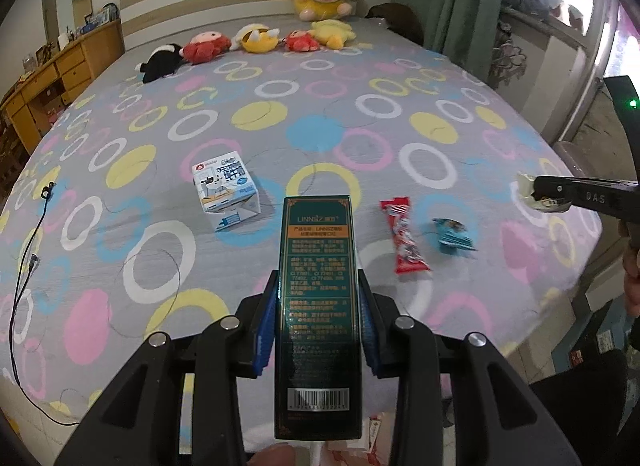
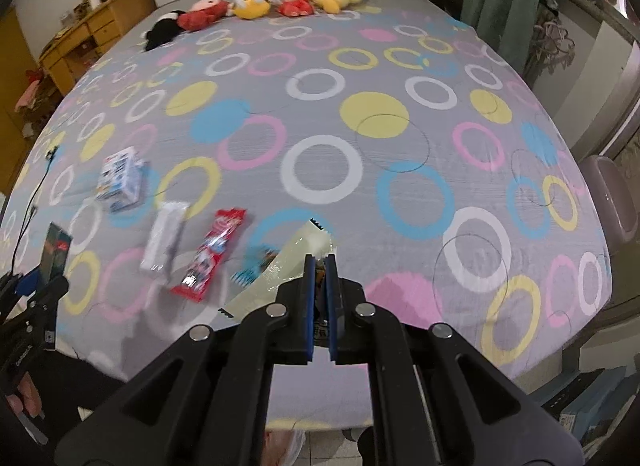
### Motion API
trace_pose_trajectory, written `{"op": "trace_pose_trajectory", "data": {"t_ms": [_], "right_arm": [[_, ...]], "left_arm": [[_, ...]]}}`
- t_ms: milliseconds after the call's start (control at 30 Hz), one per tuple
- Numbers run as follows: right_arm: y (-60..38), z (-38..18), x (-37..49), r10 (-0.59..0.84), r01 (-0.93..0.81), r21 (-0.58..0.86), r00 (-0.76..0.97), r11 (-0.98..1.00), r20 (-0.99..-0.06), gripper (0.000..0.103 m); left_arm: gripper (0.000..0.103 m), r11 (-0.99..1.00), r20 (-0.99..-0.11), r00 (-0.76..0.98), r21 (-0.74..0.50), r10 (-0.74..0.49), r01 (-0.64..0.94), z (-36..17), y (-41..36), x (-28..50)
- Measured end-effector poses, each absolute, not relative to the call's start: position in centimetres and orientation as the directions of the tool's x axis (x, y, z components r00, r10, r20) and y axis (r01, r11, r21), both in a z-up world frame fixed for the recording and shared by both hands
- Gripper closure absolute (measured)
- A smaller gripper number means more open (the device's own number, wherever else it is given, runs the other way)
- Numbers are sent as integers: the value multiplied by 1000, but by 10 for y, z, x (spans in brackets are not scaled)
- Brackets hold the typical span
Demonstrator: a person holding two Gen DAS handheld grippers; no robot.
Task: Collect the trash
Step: 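Lift both held items and carry them to the trash bag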
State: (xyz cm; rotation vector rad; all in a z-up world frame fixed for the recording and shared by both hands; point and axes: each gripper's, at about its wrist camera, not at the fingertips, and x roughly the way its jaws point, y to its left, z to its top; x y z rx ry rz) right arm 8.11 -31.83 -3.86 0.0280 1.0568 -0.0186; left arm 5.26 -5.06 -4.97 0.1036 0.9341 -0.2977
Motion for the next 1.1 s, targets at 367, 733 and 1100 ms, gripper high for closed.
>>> {"op": "trace_pose_trajectory", "data": {"t_ms": [367,733,1100], "right_arm": [[-278,-7,-4,43,-59,13,531,998,-846,98],[-245,-30,-94,104,-123,48,499,991,-860,98],[-221,-121,-137,120,-121,79,374,989,-919,98]], "left_arm": [[68,926,-801,547,-26,-244,376,-34,-59,-22],[68,893,-833,469,-63,-293,445,-69,-59,-98],[68,857,-894,344,-78,-286,510,-152,-69,-128]]}}
